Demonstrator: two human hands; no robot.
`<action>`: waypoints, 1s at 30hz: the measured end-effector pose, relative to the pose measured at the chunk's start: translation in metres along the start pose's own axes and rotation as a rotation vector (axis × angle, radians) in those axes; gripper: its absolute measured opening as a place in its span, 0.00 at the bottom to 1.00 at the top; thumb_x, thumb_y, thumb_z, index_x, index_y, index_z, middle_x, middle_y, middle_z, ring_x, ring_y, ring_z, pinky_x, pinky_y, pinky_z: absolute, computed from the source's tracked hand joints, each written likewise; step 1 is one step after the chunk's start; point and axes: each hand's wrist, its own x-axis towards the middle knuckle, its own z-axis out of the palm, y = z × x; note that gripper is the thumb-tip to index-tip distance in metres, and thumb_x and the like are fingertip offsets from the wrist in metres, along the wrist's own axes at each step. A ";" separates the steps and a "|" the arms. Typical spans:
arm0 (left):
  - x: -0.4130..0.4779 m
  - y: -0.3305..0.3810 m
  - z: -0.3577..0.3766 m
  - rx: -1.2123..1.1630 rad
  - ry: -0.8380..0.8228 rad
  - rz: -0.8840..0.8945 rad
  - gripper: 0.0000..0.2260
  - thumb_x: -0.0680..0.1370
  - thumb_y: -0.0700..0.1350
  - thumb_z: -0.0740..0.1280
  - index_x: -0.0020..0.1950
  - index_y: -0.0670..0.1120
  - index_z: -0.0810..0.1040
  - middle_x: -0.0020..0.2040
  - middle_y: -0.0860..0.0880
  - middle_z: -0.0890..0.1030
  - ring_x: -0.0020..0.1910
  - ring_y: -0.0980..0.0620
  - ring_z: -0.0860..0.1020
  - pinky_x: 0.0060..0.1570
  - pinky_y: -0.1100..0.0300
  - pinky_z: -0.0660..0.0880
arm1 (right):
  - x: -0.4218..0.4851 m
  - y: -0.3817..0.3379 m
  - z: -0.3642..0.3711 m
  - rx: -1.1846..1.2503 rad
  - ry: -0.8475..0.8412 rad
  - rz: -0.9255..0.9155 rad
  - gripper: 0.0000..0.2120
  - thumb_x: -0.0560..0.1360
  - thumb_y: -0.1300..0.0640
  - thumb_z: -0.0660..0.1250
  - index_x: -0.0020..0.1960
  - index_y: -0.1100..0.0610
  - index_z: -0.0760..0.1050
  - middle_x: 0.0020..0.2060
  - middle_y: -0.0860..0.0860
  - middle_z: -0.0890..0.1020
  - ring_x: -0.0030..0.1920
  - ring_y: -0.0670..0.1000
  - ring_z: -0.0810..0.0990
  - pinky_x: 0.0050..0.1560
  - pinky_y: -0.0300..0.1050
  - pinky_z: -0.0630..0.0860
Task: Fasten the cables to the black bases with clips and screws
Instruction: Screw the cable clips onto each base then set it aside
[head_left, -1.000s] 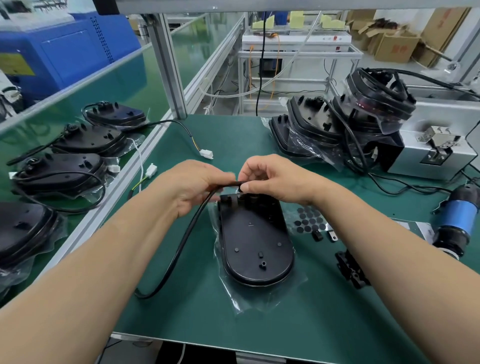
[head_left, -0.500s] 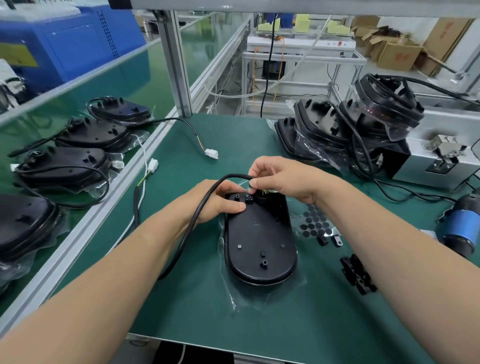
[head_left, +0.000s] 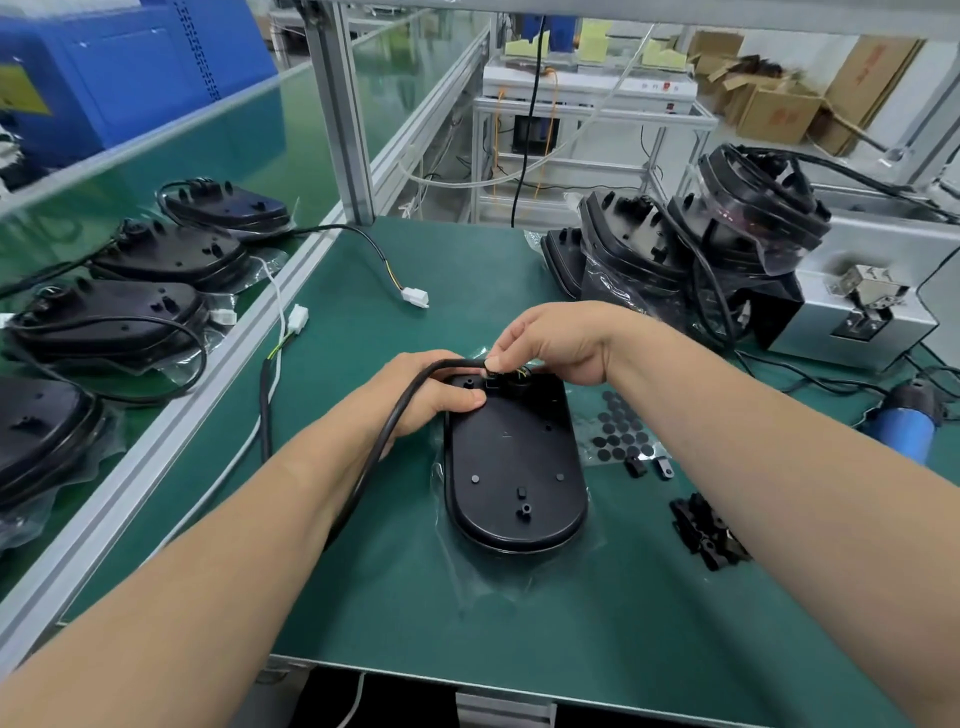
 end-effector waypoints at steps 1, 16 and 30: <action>0.000 -0.001 0.000 -0.005 0.009 -0.002 0.13 0.66 0.44 0.77 0.50 0.51 0.84 0.51 0.44 0.84 0.54 0.45 0.80 0.60 0.49 0.73 | 0.000 0.000 0.001 0.012 -0.013 0.012 0.09 0.77 0.68 0.67 0.40 0.58 0.77 0.37 0.50 0.79 0.40 0.47 0.75 0.45 0.40 0.71; 0.003 -0.008 -0.002 -0.062 0.029 -0.015 0.11 0.68 0.43 0.78 0.49 0.45 0.82 0.46 0.45 0.82 0.46 0.50 0.77 0.50 0.55 0.71 | 0.003 0.003 0.000 0.067 0.047 0.060 0.10 0.75 0.69 0.70 0.37 0.59 0.75 0.34 0.54 0.77 0.43 0.53 0.74 0.50 0.44 0.71; -0.002 -0.006 -0.017 0.031 -0.165 0.019 0.12 0.74 0.40 0.73 0.57 0.47 0.81 0.53 0.47 0.84 0.54 0.51 0.80 0.57 0.60 0.73 | 0.002 0.002 0.003 -0.012 0.056 0.027 0.12 0.74 0.70 0.69 0.36 0.59 0.73 0.33 0.52 0.77 0.37 0.50 0.73 0.40 0.41 0.70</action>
